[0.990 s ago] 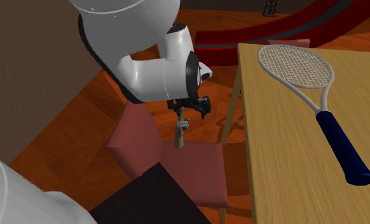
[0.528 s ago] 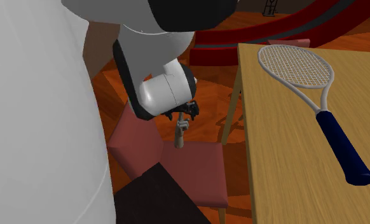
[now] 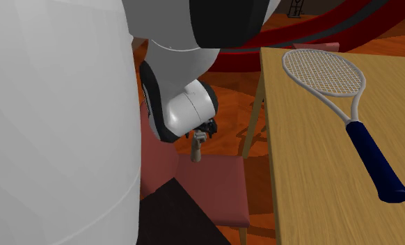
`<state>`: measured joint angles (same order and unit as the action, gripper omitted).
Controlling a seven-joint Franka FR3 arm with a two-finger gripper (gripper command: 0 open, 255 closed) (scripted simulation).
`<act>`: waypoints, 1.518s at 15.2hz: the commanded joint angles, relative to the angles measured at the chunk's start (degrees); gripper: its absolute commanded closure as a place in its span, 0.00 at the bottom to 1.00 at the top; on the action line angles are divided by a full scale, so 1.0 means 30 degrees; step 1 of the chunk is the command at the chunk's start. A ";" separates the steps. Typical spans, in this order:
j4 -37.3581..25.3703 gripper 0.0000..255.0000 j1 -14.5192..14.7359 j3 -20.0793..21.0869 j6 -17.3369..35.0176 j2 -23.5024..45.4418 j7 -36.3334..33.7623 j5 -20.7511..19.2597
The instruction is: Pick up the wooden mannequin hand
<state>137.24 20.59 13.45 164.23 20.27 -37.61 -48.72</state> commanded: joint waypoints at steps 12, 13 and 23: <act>0.0181 1.00 -0.0312 0.0403 -0.0233 -0.0447 0.0562 0.0619; 0.0284 1.00 -0.0503 0.0656 -0.0385 -0.0722 0.0919 0.1024; 0.1005 1.00 -0.2076 0.2900 -0.1982 -0.3461 0.4558 0.5342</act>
<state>140.15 14.74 21.50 158.88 10.75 -25.10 -34.17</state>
